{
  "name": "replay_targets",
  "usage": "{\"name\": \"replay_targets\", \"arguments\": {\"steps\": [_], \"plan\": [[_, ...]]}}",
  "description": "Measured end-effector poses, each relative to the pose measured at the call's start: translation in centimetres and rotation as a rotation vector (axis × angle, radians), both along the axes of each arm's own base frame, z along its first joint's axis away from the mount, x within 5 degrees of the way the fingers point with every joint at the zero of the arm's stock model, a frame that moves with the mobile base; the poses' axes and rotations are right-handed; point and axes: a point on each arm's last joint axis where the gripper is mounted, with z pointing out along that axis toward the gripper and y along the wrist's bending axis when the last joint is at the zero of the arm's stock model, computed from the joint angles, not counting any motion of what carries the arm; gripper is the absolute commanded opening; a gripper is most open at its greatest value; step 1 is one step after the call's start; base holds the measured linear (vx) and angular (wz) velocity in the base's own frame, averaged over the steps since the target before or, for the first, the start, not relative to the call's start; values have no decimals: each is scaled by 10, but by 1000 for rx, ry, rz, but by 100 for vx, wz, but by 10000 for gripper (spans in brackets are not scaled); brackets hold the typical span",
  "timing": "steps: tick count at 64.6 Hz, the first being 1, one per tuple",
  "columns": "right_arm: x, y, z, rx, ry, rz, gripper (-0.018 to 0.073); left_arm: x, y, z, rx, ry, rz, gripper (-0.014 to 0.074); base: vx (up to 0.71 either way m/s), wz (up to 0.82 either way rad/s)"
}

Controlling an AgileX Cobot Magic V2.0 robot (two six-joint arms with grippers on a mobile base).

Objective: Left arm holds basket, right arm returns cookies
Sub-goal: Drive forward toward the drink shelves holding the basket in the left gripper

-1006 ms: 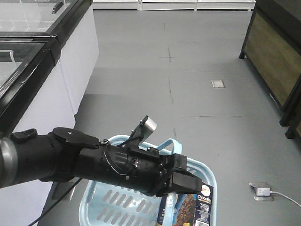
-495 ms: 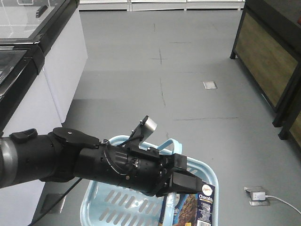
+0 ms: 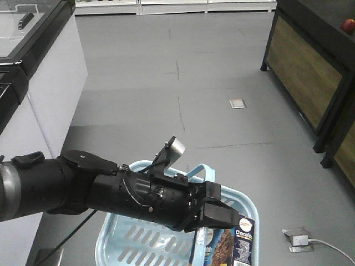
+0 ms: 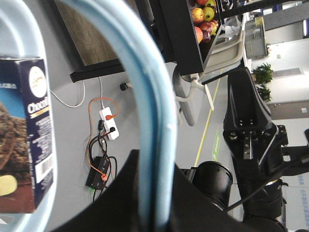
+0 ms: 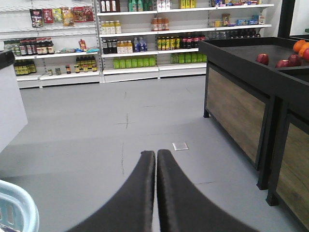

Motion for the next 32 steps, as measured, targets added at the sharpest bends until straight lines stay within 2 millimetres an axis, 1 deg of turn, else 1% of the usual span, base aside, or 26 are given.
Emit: {"name": "replay_targets", "arguments": {"steps": [12, 32], "plan": [[0, 0, 0, 0, -1, 0, -8, -1, -1, 0, -1, 1, -3, -7, 22, -8], [0, 0, 0, 0, 0, 0, -8, -1, -1, 0, -1, 0, -3, -7, 27, 5]]}}
